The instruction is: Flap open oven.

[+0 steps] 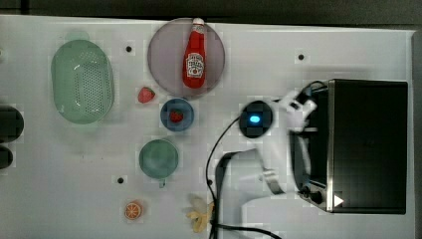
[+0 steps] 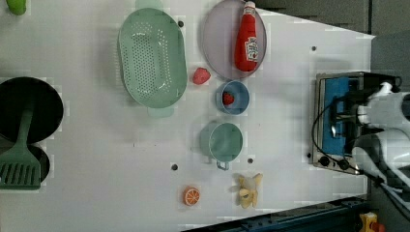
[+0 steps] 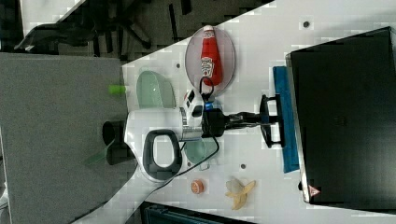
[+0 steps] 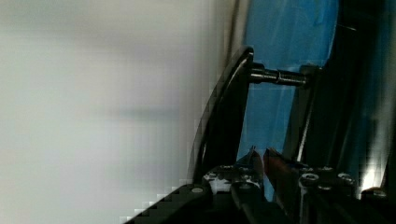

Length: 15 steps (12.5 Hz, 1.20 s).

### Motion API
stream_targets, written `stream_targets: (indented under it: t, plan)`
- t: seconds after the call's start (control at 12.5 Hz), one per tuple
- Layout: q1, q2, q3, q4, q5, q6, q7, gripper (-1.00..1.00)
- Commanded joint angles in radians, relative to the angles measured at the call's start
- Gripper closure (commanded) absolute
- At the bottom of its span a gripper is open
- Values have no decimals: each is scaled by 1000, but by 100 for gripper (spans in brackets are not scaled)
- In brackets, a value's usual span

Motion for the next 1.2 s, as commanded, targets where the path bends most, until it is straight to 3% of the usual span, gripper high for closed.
stream_targets:
  t: [0.08, 0.64, 1.2]
  plan:
    - [87, 83, 50, -18, -79, -30, 315, 65]
    - [217, 323, 90, 44, -376, -145, 839, 65]
    - [273, 455, 93, 117, -415, -177, 873, 65]
